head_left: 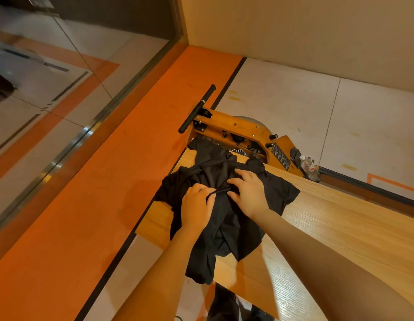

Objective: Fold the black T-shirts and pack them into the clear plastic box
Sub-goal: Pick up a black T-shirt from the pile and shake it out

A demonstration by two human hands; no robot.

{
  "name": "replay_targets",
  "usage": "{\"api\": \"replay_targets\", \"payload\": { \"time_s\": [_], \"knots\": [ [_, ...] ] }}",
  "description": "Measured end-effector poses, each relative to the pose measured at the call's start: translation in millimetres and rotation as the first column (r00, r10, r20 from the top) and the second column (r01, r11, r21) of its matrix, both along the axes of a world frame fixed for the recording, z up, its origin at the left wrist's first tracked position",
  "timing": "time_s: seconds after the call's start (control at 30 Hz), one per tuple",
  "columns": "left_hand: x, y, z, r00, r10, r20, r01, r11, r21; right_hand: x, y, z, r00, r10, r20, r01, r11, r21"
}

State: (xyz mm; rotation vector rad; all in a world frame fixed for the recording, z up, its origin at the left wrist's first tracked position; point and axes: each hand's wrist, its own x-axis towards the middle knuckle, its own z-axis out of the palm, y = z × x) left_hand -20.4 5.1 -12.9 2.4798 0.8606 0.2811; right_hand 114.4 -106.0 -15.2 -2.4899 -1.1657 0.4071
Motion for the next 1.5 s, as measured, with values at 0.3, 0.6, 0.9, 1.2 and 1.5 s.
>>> {"api": "replay_targets", "payload": {
  "time_s": [0.3, 0.6, 0.9, 1.2, 1.5],
  "knots": [
    [-9, 17, 15, 0.979, 0.198, 0.042, -0.16, 0.884, -0.439, 8, 3, 2, 0.986, -0.142, -0.085, 0.144, 0.989, 0.023],
    [11, 4, 13, 0.995, 0.102, -0.005, -0.1, 0.962, -0.253, 4, 6, 12, 0.991, -0.116, -0.067, 0.129, 0.959, 0.253],
    [24, -17, 4, 0.985, 0.135, -0.112, -0.133, 0.991, 0.02, 12, 1, 17, 0.988, -0.136, -0.08, 0.153, 0.943, 0.295],
    [11, 18, 23, 0.965, 0.243, 0.1, -0.183, 0.896, -0.405, 36, -18, 7, 0.976, 0.195, 0.093, -0.186, 0.978, -0.099],
    [-11, 50, 43, 0.976, 0.208, 0.063, -0.159, 0.882, -0.444, 52, -15, 28, 0.97, -0.115, -0.213, 0.142, 0.983, 0.117]
  ]
}}
